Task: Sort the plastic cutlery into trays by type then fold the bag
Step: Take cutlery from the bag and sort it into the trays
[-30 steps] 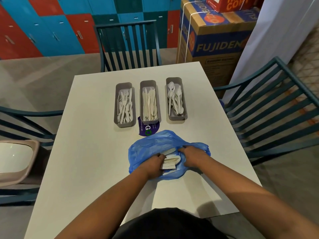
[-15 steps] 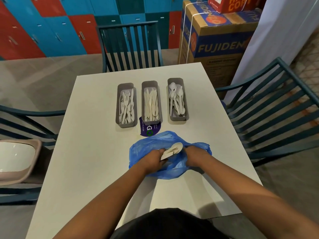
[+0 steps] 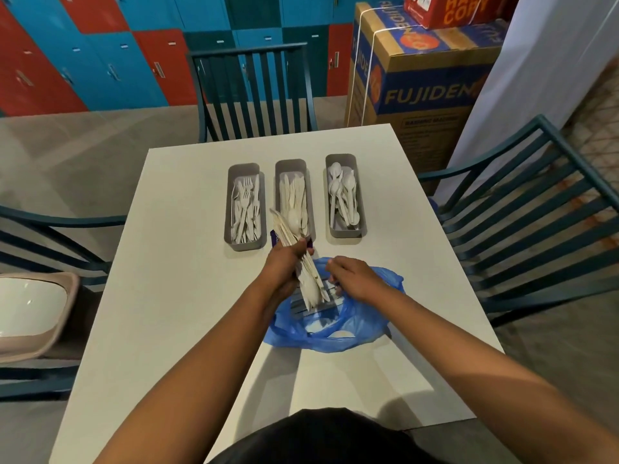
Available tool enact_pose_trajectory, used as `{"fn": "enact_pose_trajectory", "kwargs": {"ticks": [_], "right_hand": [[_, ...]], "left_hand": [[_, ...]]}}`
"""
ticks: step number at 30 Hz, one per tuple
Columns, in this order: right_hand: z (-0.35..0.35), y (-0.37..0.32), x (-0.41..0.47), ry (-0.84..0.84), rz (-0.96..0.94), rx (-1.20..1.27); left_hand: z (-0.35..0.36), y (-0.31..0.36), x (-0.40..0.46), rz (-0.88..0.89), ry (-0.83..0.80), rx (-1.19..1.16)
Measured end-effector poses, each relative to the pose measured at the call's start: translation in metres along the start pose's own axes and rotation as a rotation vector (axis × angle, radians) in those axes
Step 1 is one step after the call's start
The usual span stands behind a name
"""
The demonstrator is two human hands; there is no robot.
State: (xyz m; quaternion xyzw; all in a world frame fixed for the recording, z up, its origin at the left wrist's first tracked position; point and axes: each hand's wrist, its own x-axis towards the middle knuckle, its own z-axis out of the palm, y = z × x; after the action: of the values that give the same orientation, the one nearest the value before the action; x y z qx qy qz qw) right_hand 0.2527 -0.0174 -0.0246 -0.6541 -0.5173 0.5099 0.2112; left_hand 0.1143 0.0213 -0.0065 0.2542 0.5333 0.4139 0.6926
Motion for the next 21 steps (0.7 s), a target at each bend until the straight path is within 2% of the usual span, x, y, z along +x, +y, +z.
{"fn": "enact_pose_trajectory", "kwargs": {"ticks": [3,8,17,21], "right_hand": [[0.011,-0.019,0.000,-0.065,0.045,0.271],[0.019,-0.026,0.002,0.116,-0.054,0.120],[0.009,-0.028,0.006,0.022,-0.006,0.187],[0.003,-0.025,0.014,0.046,0.026,0.216]], "left_hand": [[0.000,0.002,0.000,-0.104,-0.041,-0.101],[0.007,0.004,-0.004,-0.153,-0.011,-0.134],[-0.001,-0.001,0.004,-0.146,-0.019,-0.082],[-0.004,0.000,0.012,-0.170,0.064,-0.090]]}}
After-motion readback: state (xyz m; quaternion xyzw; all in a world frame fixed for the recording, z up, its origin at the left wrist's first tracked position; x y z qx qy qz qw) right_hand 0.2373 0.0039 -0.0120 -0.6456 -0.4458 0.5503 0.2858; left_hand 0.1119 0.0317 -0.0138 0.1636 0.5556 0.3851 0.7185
